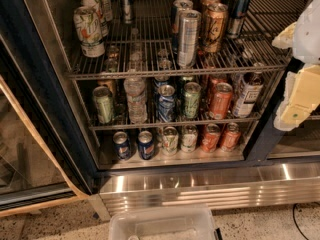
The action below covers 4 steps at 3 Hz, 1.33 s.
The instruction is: Pick orange can from top shelf of fridge
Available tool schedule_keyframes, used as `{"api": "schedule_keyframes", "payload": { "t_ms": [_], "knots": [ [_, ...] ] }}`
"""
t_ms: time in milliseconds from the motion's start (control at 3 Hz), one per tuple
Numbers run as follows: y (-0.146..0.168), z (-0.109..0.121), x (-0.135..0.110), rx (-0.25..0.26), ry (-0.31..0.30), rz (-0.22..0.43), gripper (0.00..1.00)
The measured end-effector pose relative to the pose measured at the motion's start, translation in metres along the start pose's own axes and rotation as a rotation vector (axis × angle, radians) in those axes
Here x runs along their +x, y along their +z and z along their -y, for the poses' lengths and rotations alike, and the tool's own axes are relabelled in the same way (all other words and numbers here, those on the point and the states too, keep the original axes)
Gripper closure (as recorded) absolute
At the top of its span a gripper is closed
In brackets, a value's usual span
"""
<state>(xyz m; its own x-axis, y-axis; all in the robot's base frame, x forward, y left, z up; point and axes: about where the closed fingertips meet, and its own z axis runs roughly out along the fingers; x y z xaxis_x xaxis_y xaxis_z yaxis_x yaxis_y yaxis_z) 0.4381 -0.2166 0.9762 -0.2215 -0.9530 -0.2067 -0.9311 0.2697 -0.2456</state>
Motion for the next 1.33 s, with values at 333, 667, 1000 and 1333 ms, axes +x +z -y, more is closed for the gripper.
{"api": "schedule_keyframes", "payload": {
  "t_ms": [333,667,1000,1333],
  "knots": [
    [0.000,0.000,0.000,0.000,0.000,0.000,0.00],
    [0.000,0.002,-0.001,0.008,0.005,0.027,0.00],
    [0.011,0.012,-0.005,0.031,0.039,0.114,0.00],
    [0.021,0.029,-0.021,0.073,0.087,0.184,0.00]
  ]
}}
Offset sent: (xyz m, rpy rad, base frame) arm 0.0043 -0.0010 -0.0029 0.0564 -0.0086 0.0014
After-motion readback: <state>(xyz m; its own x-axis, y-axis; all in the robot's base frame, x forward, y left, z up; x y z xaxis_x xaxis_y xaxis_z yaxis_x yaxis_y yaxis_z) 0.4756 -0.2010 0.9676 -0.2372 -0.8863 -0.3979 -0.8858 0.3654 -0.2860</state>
